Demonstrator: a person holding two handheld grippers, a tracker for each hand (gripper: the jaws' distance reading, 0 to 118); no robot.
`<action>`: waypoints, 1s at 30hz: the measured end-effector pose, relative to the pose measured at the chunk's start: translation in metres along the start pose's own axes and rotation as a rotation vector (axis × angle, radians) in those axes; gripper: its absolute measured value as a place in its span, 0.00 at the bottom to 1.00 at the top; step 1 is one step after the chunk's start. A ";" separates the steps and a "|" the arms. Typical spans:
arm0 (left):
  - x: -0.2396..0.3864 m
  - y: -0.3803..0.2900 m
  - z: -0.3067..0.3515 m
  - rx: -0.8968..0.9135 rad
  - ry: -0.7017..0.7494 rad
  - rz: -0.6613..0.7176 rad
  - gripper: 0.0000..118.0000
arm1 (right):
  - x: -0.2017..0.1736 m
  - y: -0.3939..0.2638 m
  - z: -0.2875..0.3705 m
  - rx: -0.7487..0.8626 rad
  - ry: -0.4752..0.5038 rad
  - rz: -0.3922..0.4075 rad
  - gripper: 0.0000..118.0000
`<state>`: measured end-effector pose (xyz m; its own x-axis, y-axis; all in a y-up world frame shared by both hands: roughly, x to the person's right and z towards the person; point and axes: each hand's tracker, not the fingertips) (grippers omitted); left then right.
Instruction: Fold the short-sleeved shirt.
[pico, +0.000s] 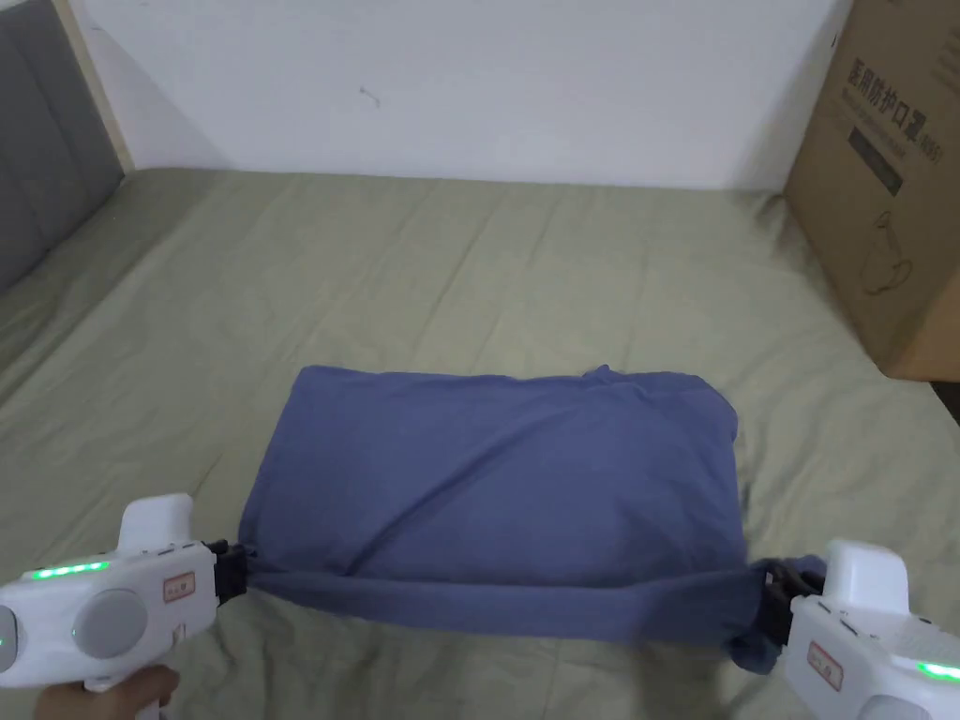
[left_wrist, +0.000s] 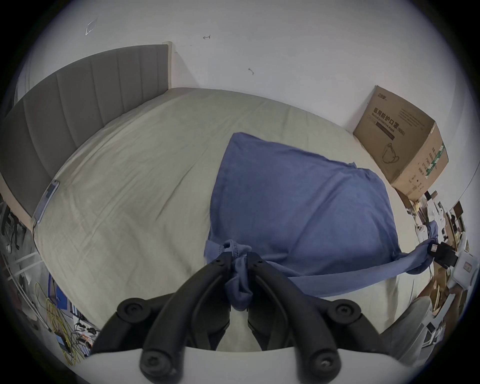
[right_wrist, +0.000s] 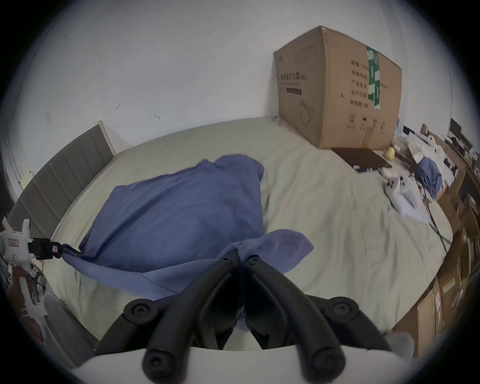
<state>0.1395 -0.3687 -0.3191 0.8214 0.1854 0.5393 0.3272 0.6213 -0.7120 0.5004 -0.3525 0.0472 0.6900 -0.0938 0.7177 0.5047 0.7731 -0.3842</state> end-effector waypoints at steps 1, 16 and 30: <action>0.001 0.008 -0.003 0.007 -0.007 0.004 0.08 | -0.001 0.007 -0.006 0.005 -0.001 0.004 0.02; 0.024 0.075 -0.143 -0.156 0.065 -0.120 0.08 | -0.002 0.044 -0.160 -0.197 -0.058 0.072 0.02; 0.023 0.090 -0.089 -0.029 -0.106 0.078 0.79 | -0.009 0.061 -0.116 -0.107 -0.002 0.008 0.90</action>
<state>0.2290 -0.3763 -0.4105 0.7916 0.3127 0.5250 0.2785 0.5802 -0.7654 0.5848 -0.3769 -0.0500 0.6936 -0.0868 0.7152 0.5516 0.7025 -0.4497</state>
